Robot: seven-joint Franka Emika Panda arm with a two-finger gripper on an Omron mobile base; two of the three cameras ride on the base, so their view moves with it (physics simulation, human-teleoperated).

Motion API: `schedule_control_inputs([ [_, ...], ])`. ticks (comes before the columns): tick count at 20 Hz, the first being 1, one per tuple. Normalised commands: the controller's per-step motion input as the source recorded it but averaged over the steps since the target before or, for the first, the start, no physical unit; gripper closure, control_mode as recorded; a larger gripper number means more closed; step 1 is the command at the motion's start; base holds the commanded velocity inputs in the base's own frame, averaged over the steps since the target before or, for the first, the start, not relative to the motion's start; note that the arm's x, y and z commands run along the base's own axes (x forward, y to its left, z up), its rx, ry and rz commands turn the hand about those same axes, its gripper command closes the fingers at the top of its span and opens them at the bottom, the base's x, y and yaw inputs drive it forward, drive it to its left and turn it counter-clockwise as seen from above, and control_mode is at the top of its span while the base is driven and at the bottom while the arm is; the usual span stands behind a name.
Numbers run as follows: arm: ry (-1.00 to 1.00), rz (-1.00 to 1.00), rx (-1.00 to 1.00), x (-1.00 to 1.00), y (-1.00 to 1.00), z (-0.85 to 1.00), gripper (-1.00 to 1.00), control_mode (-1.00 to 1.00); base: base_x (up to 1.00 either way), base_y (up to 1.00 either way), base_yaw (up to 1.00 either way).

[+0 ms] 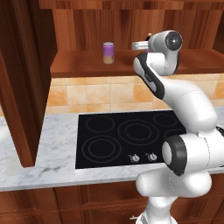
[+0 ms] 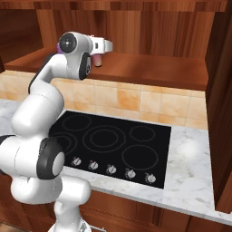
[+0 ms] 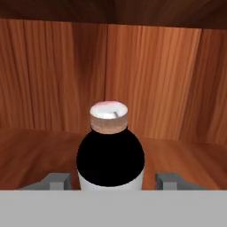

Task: Sort all alcoholic drinks to one cabinet, and non-alcoholic drinks to the other.

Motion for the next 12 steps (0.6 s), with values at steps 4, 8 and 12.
schedule_control_inputs([
  [4,0.01,0.00,0.00,0.27,0.00,-0.11,-1.00,-1.00,0.00,0.00,0.00],
  [8,0.00,0.00,0.00,0.16,0.00,-0.08,-1.00,-1.00,0.00,0.00,0.00],
  [12,0.00,0.00,0.00,-0.02,-0.08,0.00,-1.00,-1.00,0.00,0.00,0.00],
])
